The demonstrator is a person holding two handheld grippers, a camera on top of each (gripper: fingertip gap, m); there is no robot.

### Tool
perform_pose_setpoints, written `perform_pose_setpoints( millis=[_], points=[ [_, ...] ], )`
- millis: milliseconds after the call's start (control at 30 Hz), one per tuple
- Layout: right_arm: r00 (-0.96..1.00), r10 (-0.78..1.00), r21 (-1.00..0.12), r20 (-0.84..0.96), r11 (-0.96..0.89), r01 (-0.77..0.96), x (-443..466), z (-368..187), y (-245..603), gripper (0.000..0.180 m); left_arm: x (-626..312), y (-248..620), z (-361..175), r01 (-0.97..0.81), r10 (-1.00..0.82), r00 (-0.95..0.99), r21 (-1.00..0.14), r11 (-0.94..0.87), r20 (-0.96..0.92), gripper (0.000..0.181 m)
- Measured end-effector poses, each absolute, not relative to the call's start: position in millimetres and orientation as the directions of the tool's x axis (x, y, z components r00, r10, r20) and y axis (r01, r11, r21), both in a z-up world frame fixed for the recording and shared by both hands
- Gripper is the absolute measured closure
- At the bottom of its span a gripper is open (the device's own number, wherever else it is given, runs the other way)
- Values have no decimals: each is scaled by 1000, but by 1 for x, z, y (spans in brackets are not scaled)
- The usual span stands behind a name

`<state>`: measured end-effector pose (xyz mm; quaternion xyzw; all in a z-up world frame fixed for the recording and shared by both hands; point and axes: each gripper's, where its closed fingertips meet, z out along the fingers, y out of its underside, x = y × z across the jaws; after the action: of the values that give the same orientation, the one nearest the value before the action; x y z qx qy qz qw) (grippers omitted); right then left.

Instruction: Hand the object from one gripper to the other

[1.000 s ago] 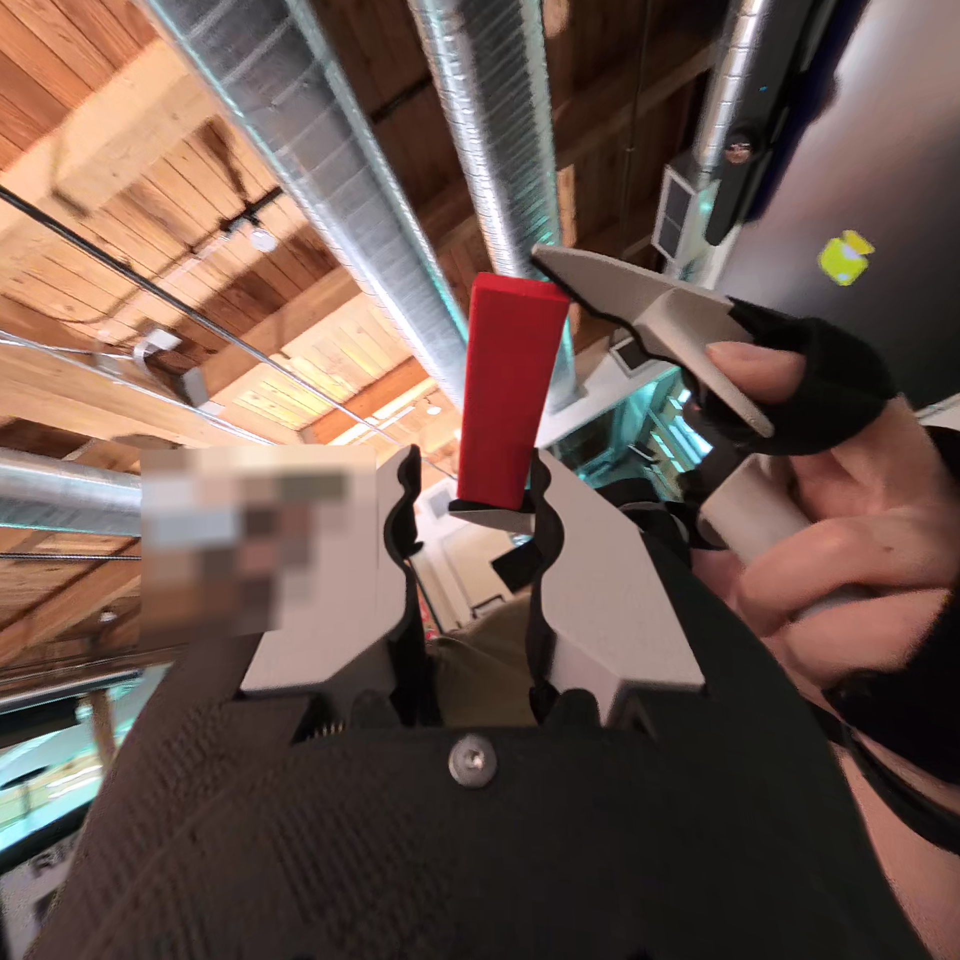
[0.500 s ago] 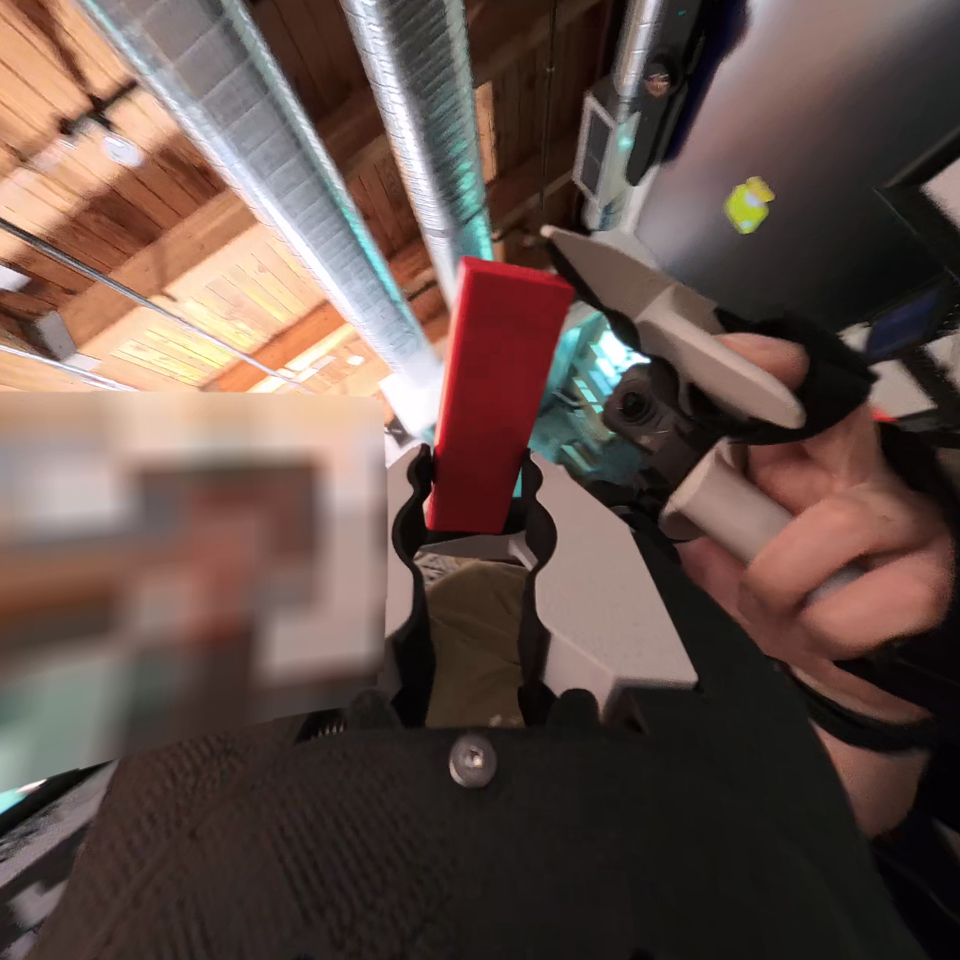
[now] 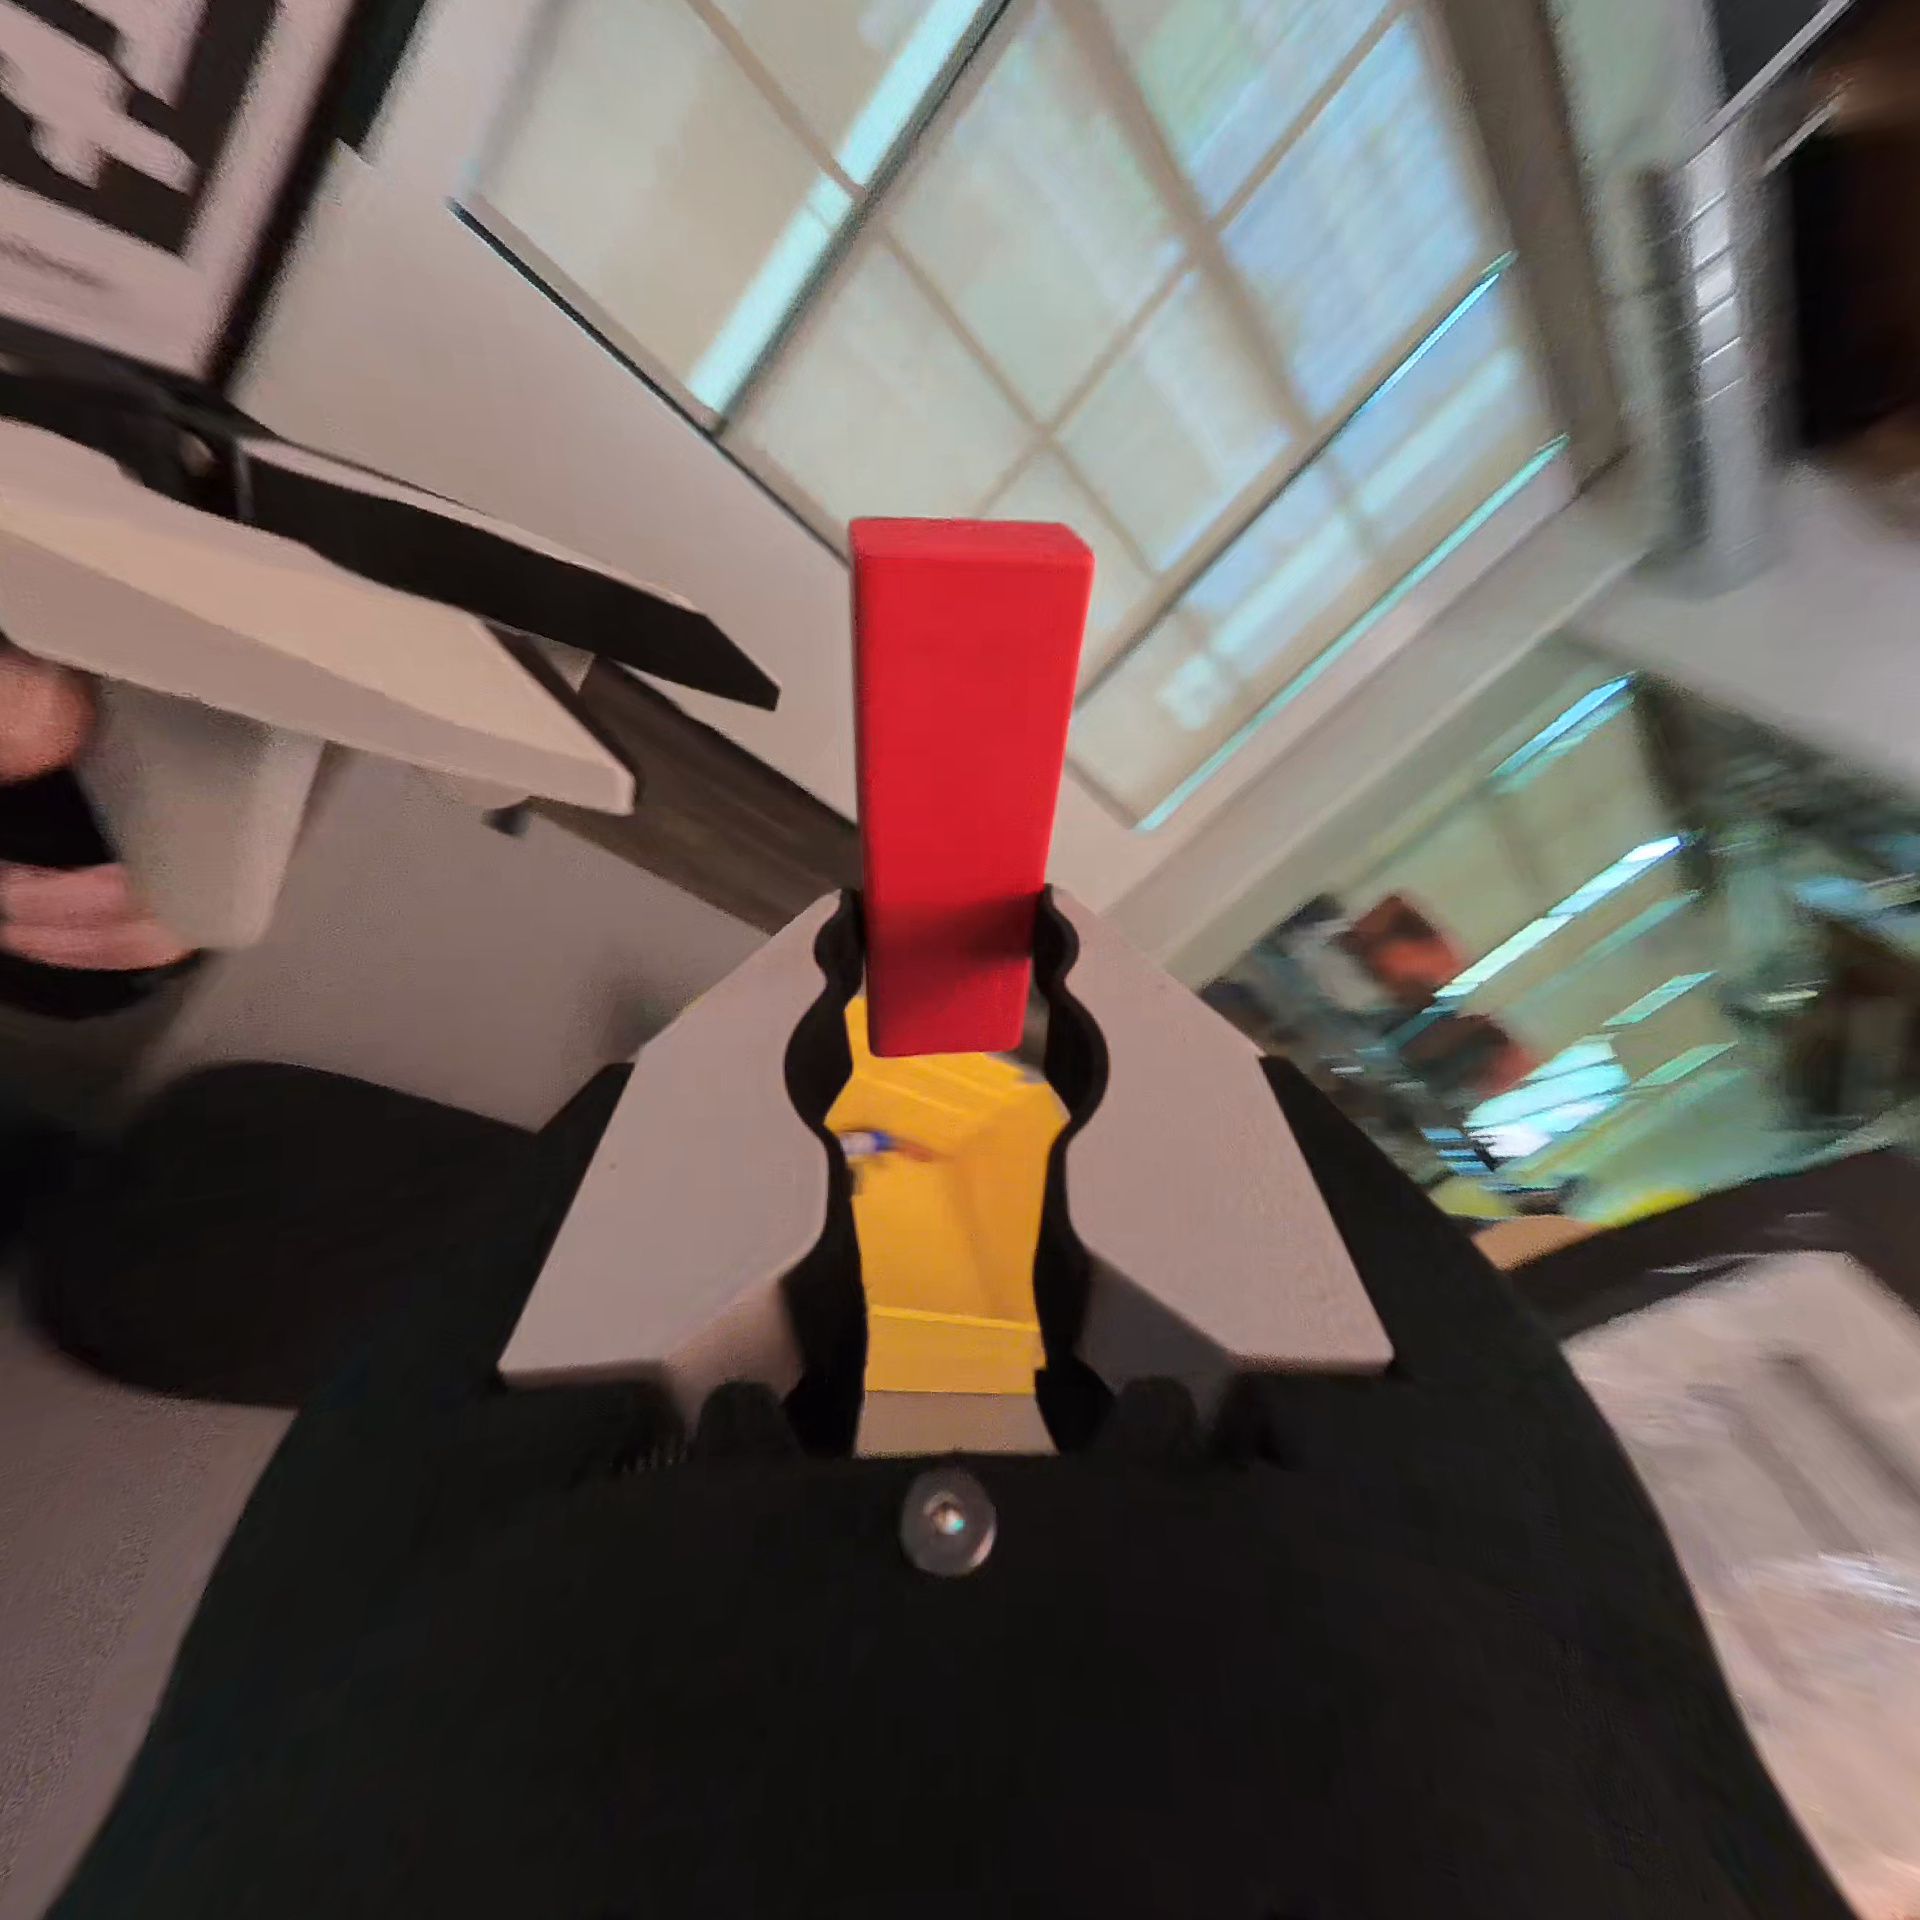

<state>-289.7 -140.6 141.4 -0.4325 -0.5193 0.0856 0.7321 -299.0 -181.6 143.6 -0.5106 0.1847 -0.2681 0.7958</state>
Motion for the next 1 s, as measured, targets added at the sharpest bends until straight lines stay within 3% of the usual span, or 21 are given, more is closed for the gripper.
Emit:
perform_pose_setpoints(
  millis=[100,167,200,333,500,633,733,833,933,1000],
  points=[
    [458,347,-552,818,696,459,-295,142,-146,148,-290,-181,147,253,-607,795,-907,337,-4,104],
    [441,264,-481,858,715,507,-302,138,-149,148,-292,-179,151,266,-585,811,-897,352,11,116],
    [432,247,-462,867,721,515,-306,136,-151,148,-295,-177,152,270,-573,819,-895,355,20,131],
    [402,240,-438,884,726,530,-314,127,-153,148,-294,-176,147,263,-610,792,-907,330,8,165],
    [326,272,-414,905,738,533,-319,112,-148,143,-310,-172,142,187,-551,833,-911,367,-51,167],
    [308,382,-490,872,706,512,-317,103,-135,135,-336,-179,151,291,-554,832,-866,407,19,167],
    [238,570,-617,786,702,355,-326,93,-148,124,-343,-186,156,550,-747,632,-798,246,206,167],
    [171,666,-688,726,701,191,-330,93,-166,119,-349,-195,161,768,-897,276,-640,-10,345,167],
    [199,672,-692,713,720,48,-328,110,-181,109,-346,-196,157,822,-920,8,-526,-217,392,167],
    [234,606,-623,760,782,-2,-323,121,-194,109,-329,-195,148,770,-908,-78,-553,-318,413,167]
  ],
)
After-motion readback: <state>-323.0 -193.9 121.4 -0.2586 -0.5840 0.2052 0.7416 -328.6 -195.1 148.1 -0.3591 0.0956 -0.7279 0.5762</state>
